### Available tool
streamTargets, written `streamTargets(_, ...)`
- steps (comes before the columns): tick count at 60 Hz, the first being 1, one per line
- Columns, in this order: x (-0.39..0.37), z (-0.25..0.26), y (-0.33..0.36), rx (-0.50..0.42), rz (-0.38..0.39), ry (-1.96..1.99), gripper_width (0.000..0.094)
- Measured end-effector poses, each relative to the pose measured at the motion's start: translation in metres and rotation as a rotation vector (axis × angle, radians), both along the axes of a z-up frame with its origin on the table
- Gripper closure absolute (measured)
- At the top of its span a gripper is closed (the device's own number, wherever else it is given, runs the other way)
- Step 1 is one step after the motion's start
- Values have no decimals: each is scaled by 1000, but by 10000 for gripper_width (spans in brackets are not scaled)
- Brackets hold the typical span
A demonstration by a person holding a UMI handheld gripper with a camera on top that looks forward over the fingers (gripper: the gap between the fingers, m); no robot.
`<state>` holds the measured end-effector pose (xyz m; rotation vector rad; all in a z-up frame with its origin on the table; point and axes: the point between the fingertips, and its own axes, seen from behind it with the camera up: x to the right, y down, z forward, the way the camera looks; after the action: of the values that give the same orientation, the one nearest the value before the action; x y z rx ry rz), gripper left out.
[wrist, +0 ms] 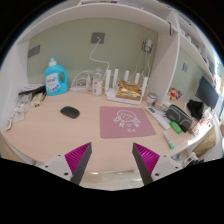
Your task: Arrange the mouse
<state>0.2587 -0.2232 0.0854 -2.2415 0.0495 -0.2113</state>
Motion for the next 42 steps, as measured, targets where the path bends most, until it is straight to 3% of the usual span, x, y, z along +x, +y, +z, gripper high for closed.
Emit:
streamTargets(11,-73,-46,63,-76,142,21,94)
streamTargets(25,-132,-87,169,-90,304,1,92)
streamTargets(42,-167,-97,249,-89,404,24,92)
